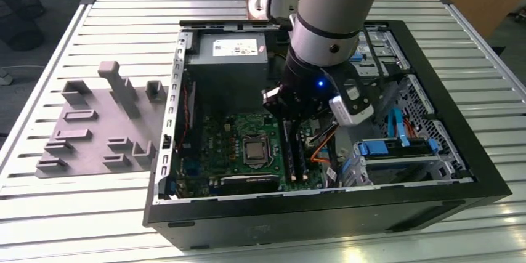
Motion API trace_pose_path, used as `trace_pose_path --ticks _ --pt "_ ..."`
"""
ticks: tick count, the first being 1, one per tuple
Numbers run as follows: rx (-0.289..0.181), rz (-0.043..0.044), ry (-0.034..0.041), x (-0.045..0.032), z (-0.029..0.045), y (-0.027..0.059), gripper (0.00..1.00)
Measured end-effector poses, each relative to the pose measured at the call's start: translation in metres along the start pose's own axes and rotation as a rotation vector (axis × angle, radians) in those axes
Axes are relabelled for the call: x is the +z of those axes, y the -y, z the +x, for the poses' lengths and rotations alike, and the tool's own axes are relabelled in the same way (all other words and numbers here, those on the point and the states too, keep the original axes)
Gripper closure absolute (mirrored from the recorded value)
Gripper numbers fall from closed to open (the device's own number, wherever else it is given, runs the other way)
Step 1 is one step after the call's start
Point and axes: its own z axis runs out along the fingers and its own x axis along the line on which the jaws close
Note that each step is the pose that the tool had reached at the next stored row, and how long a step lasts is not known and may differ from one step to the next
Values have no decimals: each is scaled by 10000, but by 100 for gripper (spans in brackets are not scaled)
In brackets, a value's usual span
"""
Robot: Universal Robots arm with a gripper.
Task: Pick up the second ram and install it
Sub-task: 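Press down the second ram until it locks into place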
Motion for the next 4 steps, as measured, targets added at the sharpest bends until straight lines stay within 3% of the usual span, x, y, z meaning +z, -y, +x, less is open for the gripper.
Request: trace_pose_path --ticks 4 --pt "0 1 0 -15 1 0 89"
